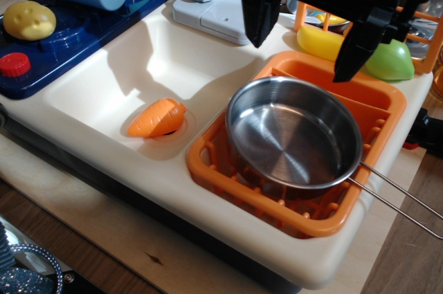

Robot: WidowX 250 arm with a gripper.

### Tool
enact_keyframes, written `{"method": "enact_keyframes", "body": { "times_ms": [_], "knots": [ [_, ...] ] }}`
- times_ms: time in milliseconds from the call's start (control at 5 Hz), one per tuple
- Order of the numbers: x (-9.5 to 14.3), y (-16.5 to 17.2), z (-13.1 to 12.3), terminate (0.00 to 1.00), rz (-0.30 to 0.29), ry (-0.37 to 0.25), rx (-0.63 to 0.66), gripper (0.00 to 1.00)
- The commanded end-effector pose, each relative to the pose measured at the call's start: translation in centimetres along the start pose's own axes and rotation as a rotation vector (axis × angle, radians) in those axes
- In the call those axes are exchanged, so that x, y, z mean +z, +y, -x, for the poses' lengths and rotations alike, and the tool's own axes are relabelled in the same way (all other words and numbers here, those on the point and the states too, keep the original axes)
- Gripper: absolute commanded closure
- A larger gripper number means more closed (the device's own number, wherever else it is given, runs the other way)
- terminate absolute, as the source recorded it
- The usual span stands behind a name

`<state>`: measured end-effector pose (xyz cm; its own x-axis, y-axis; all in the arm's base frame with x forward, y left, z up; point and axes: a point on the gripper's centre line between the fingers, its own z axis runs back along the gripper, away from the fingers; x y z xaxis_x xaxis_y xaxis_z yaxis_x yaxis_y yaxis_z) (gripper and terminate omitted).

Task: Put pan from drying rack into sink

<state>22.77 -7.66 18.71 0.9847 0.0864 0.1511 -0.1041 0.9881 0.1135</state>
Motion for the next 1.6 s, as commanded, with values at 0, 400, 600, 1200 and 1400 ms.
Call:
{"method": "enact_keyframes", "body": {
  "times_ms": [0, 400, 600, 1200, 1400],
  "knots": [
    [0.0, 0.0, 0.0, 0.00, 0.000, 0.000, 0.000, 0.00],
    [-1.4, 2.5, -0.2, 0.00, 0.028, -0.004, -0.034, 0.00],
    [-2.5, 3.2, -0.1, 0.00, 0.059, -0.015, -0.037, 0.00],
    [-5.5, 3.4, 0.9, 0.00, 0.090, -0.079, -0.005, 0.00],
    [-6.4, 3.4, 0.9, 0.00, 0.123, -0.079, 0.010, 0.00]
  ]
}}
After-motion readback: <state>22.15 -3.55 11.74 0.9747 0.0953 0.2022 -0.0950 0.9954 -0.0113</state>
